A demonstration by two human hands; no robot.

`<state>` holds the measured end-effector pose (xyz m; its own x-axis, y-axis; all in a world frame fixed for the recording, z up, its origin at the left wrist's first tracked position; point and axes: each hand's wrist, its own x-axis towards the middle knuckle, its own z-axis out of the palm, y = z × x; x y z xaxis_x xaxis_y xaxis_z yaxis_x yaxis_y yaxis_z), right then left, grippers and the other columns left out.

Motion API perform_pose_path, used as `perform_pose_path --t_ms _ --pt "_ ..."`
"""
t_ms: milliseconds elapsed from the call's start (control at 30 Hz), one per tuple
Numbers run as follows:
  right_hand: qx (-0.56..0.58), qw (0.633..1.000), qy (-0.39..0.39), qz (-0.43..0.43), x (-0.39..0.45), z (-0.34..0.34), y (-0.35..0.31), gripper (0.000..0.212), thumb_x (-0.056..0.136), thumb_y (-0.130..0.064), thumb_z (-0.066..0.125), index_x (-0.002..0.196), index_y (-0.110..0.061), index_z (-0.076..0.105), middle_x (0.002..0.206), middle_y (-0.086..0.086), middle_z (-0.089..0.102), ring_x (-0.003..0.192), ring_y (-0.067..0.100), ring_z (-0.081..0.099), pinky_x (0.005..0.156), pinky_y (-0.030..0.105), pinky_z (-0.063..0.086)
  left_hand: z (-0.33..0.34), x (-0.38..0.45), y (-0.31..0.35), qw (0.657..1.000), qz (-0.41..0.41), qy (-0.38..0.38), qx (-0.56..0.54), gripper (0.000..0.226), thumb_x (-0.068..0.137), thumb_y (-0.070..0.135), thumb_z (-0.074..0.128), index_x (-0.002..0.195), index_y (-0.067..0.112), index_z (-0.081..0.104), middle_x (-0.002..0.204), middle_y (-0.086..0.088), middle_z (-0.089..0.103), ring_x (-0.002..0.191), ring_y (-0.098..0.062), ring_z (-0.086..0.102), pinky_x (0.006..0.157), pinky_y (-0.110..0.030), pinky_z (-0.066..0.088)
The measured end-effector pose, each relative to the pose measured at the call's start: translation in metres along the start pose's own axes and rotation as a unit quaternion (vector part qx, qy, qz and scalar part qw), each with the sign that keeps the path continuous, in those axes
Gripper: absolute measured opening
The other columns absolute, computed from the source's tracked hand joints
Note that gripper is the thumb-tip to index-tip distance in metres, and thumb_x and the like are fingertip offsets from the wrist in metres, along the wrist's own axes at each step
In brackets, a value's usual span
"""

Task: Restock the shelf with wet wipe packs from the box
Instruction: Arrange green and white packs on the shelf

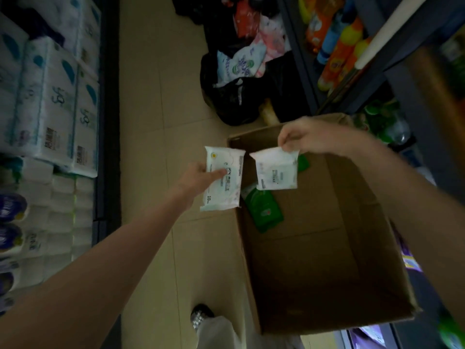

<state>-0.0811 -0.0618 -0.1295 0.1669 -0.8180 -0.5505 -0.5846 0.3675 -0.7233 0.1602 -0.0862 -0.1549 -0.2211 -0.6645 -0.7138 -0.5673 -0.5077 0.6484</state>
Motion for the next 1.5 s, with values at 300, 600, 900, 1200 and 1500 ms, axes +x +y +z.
perform_pose_path --t_ms 300,600,900,1200,1500 --pt "0.091 0.994 0.047 -0.028 0.014 0.022 -0.025 0.024 0.094 -0.004 0.048 0.076 -0.02 0.053 0.091 0.008 0.06 0.087 0.018 0.061 0.066 0.024 0.055 0.012 0.001 -0.001 0.975 -0.045 -0.133 -0.171 0.033 0.094 0.039 0.043 0.113 0.018 0.059 0.107 -0.004 0.068 0.095 -0.02 0.064 0.08 -0.036 0.05" --pt "0.098 0.973 0.209 -0.015 0.025 0.023 -0.025 0.026 0.091 -0.005 0.05 0.073 -0.023 0.052 0.088 0.003 0.059 0.098 0.026 0.061 0.083 0.042 0.055 0.016 0.0 0.01 0.952 -0.023 -0.185 -0.241 0.052 0.078 0.047 0.052 0.119 0.015 0.056 0.101 -0.001 0.071 0.084 -0.014 0.071 0.066 -0.027 0.058" --pt "0.443 0.802 0.4 0.021 0.005 0.006 -0.032 0.032 0.09 0.01 0.043 0.104 -0.019 0.04 0.099 0.003 0.046 0.091 0.019 0.059 0.056 0.022 0.057 0.012 0.013 0.031 0.888 -0.016 -0.072 -0.453 0.017 0.094 0.021 0.045 0.103 0.014 0.058 0.091 0.0 0.066 0.078 -0.013 0.064 0.053 -0.022 0.055" --pt "0.22 0.888 0.395 -0.083 0.008 0.082 -0.025 0.019 0.095 -0.005 0.042 0.098 -0.022 0.047 0.108 -0.001 0.05 0.095 0.017 0.063 0.058 0.034 0.059 0.038 0.012 0.037 0.827 -0.008 -0.093 -0.554 0.041 0.092 0.032 0.042 0.128 0.013 0.046 0.114 -0.011 0.06 0.101 -0.028 0.06 0.082 -0.044 0.051" --pt "0.308 0.914 0.261 0.034 0.026 0.086 0.051 0.009 0.094 -0.014 0.051 0.09 -0.007 0.057 0.079 0.008 0.059 0.067 0.019 0.063 0.059 0.021 0.055 0.011 0.045 0.02 0.948 0.067 -0.005 -0.312 0.008 0.087 0.016 0.06 0.095 0.017 0.059 0.092 -0.001 0.07 0.079 -0.014 0.068 0.063 -0.029 0.055"
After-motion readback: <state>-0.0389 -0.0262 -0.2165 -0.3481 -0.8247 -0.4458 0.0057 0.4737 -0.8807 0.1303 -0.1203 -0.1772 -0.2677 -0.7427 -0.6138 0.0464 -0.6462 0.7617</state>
